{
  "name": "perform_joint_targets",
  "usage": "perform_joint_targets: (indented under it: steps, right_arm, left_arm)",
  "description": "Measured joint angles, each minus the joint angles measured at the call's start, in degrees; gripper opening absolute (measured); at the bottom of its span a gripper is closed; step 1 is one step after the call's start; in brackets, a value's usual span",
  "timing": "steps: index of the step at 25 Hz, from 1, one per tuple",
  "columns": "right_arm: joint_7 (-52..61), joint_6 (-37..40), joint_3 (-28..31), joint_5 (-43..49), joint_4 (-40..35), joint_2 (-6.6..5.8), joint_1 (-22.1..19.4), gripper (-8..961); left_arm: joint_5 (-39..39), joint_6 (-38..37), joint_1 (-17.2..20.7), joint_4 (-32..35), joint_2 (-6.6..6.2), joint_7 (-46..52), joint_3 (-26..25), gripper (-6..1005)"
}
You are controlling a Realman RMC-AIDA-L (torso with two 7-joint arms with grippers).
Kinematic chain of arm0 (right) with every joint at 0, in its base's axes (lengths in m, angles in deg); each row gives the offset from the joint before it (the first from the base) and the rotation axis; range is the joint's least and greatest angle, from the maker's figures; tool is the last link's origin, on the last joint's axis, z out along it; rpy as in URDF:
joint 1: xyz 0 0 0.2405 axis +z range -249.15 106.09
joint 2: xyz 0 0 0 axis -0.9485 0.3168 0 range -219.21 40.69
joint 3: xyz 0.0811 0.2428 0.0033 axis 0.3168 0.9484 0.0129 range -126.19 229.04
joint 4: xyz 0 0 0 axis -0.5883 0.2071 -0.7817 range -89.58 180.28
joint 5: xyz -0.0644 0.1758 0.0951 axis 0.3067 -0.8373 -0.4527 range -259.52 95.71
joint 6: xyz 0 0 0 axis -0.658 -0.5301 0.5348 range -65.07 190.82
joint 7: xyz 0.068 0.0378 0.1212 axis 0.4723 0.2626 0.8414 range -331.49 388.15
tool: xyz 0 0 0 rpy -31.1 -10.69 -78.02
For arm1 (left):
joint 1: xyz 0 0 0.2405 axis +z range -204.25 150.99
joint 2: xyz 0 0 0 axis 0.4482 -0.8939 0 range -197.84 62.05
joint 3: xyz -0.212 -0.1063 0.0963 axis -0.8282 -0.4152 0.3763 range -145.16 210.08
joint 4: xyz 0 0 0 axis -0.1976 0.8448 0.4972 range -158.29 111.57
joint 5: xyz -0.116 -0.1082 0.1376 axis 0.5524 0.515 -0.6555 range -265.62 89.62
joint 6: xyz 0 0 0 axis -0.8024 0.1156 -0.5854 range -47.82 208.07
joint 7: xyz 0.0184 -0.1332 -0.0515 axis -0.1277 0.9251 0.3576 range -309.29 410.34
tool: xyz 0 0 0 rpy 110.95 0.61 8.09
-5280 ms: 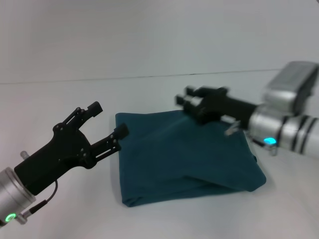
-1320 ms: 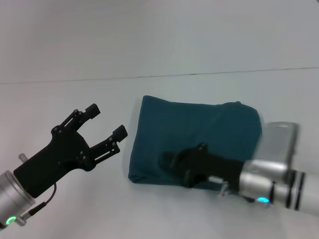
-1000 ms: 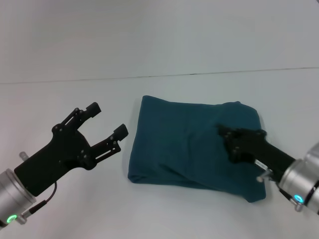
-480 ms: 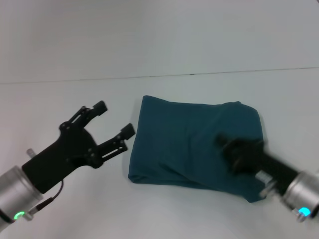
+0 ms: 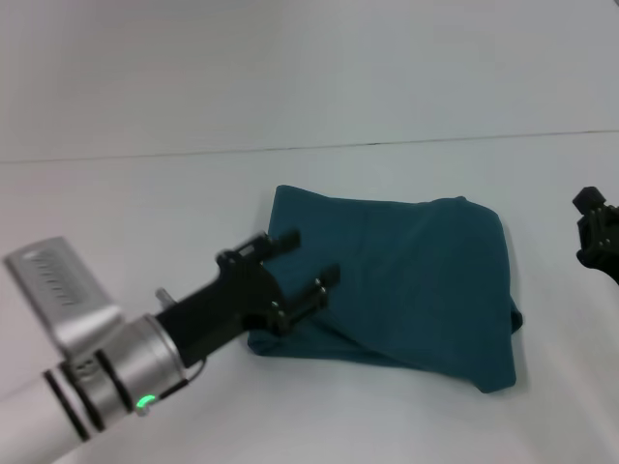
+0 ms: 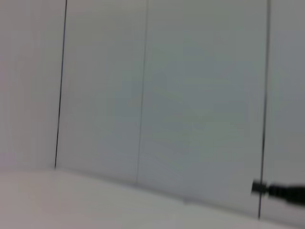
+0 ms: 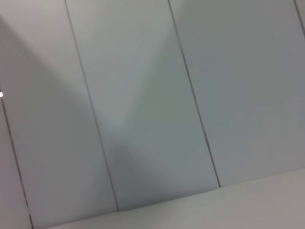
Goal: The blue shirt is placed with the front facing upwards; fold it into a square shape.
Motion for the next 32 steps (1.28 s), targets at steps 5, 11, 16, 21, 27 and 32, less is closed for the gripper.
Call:
perform_joint_targets:
  steps: [5, 11, 16, 21, 27, 32]
  right_arm:
    - [0.27, 0.43, 0.50, 0.09, 0.28, -0.07, -0.37, 15]
    - [0.43, 0.49, -0.95, 0.37, 0.40, 0.08, 0.03, 16]
    - [0.46, 0.08, -2.94, 0.39, 0.41, 0.18, 0.65, 17]
    - [0.48, -0.19, -3.67, 0.46, 0.41, 0.22, 0.98, 18]
    - [0.48, -0.31, -4.36, 0.46, 0.39, 0.23, 1.01, 19]
    - [0.48, -0.36, -4.66, 0.46, 0.39, 0.17, 0.99, 19]
  left_arm:
    - [-0.31, 7.14, -2.26, -2.97, 0.00, 1.08, 0.67, 720]
    - [0.48, 13.93, -2.84, -4.03, 0.00, 1.23, -3.62, 492]
    - [0.41, 15.81, -3.63, -3.87, 0.00, 2.60, -4.39, 267]
    - [-0.43, 20.35, -4.82, -4.43, 0.00, 4.63, -2.90, 89]
    - [-0.81, 19.76, -3.11, -4.46, 0.00, 5.12, -1.04, -1]
    - [-1.07, 18.28, -1.69, -4.44, 0.00, 5.73, 0.98, -1]
